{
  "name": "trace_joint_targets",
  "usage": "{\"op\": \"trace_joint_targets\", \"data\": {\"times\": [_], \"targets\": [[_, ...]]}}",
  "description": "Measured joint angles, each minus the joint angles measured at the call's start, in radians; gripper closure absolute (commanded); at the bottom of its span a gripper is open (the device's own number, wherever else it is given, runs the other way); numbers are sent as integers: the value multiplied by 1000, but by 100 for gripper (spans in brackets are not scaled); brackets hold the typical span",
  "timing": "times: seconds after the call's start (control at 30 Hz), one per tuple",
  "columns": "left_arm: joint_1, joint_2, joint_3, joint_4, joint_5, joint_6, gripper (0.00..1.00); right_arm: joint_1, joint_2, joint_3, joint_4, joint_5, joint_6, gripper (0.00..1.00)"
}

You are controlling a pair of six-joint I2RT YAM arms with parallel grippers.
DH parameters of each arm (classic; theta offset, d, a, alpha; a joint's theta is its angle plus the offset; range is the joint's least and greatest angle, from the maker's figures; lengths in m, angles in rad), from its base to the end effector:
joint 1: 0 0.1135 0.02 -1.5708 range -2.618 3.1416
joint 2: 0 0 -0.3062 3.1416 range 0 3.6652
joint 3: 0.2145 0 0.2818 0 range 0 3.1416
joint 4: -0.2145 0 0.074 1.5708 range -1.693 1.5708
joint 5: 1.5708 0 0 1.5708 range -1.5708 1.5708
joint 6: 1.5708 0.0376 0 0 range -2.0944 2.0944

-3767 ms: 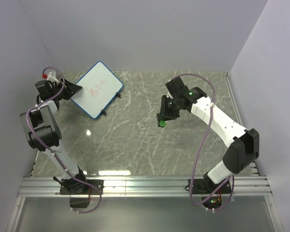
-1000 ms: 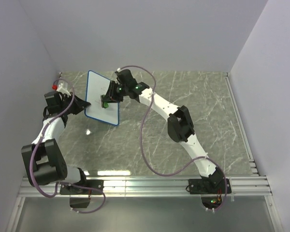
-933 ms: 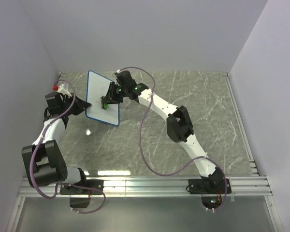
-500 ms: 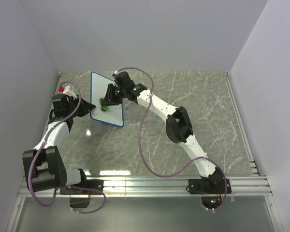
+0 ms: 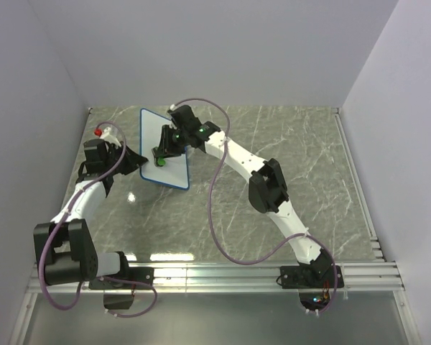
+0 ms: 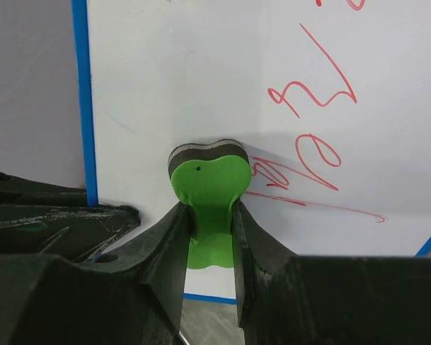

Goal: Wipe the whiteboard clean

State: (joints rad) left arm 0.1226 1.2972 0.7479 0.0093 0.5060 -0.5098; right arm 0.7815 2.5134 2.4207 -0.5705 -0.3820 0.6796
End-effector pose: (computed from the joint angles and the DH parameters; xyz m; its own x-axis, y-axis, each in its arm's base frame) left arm 0.2951 0.0180 0.2608 -0.5945 -0.5033 -0.6270 0.0178 0.7714 -0.6361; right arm 0.4397 0.4560 0.2606 -0.8817 -0.0533 -0.4687 -0.3959 0.6239 0.6738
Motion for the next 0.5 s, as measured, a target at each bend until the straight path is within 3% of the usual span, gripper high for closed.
{"op": "trace_joint_targets", "data": {"times": [0.27, 0.5], "targets": [[-10, 9, 5, -27, 0, 2, 100, -11, 6, -19, -20, -17, -17, 100], [-10, 22, 28, -55, 12, 5, 100, -80, -50, -230, -1, -37, -26, 100]]}}
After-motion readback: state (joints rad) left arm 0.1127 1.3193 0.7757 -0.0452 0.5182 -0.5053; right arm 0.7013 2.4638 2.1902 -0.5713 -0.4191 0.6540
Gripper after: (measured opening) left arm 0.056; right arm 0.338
